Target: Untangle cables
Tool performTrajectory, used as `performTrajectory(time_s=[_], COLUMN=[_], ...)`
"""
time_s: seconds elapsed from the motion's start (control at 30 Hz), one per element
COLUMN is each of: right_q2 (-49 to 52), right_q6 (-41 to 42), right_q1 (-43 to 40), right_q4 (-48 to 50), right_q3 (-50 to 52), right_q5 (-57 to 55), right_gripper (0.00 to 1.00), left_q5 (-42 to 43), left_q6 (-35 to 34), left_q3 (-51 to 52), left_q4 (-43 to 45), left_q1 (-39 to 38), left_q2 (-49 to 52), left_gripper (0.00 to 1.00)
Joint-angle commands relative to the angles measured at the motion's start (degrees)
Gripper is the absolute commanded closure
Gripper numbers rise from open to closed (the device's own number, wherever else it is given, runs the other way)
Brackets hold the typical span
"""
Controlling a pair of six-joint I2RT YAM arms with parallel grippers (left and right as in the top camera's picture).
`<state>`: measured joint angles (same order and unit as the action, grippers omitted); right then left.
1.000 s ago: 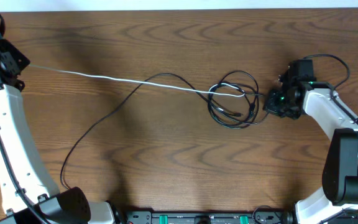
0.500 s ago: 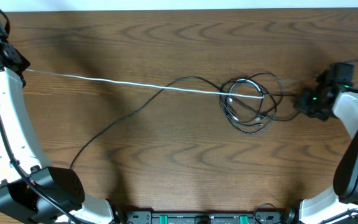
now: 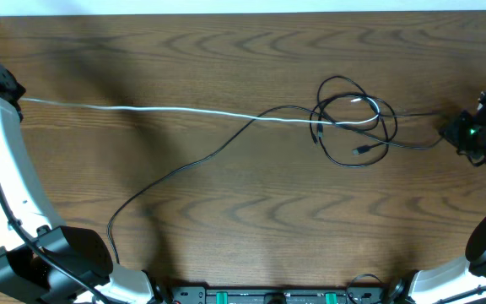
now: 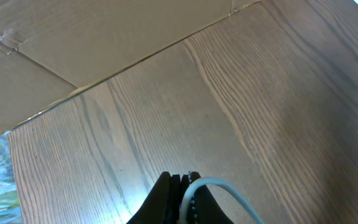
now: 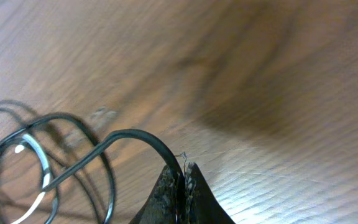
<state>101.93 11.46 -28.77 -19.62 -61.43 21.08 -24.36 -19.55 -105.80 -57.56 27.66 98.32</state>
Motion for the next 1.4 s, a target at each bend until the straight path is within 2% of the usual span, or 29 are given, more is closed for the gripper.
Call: performTrajectory(time_s=[0.0,0.17,0.4,0.43,0.47,0.53,0.6,0.73,0.97,1.27,1.3,1.37], right_q2=[-1.49,-1.49,-1.49,-1.49,-1.49,-1.49,-1.49,-1.49,-1.49,-1.49,-1.49,-1.49], right_q6=[-2.95,-5.62,-5.97,-5.99,-5.99,-5.99,-5.97,-5.60,-5.33,-5.35,-5.35,-5.35], right_q1=[2.21,8.74,18.34,19.65,20.52,22.27,23.28,23.23,22.73,22.75,22.75,22.75], right_q4=[-1.88,-6.08,-9.01,-9.18,-9.42,-9.79,-10.03,-10.38,-12.28,-13.53,-13.60,-13.57], right_q3=[-1.57,-1.57,-1.57,-1.57,-1.57,-1.57,-1.57,-1.57,-1.57,-1.57,-1.57,-1.57], right_q5=[4.17,4.13,3.93,3.54,2.84,1.33,0.28,0.26,-1.18,-2.78,-2.99,-3.21], right_gripper=[0.99,0.99,0.98,0.93,0.82,0.75,0.70,0.68,0.64,0.63,0.63,0.62], left_q5=[-1.62,1.62,19.89,22.86,25.83,30.05,30.77,29.51,28.92,26.67,26.64,26.67], left_q6=[-1.18,-1.05,1.75,1.73,1.73,1.92,2.38,3.69,4.09,6.88,6.88,7.56], left_q3=[-0.94,-0.96,-0.98,-0.98,-0.98,-0.98,-0.98,-0.98,0.98,5.53,5.53,5.53], left_q4=[0.46,1.07,2.01,2.01,1.99,1.73,0.48,-4.98,-17.35,-18.56,-18.67,-18.73], left_q1=[0.31,0.28,0.17,0.15,0.07,-0.61,-1.86,-4.39,-10.12,-20.85,-21.73,-23.02], left_q2=[-0.26,-0.55,-5.86,-7.10,-8.33,-10.80,-12.94,-15.08,-12.02,-5.42,-4.72,-3.96], left_gripper=[0.93,0.93,0.93,0.93,0.93,0.93,0.93,0.93,0.93,0.93,0.92,0.77])
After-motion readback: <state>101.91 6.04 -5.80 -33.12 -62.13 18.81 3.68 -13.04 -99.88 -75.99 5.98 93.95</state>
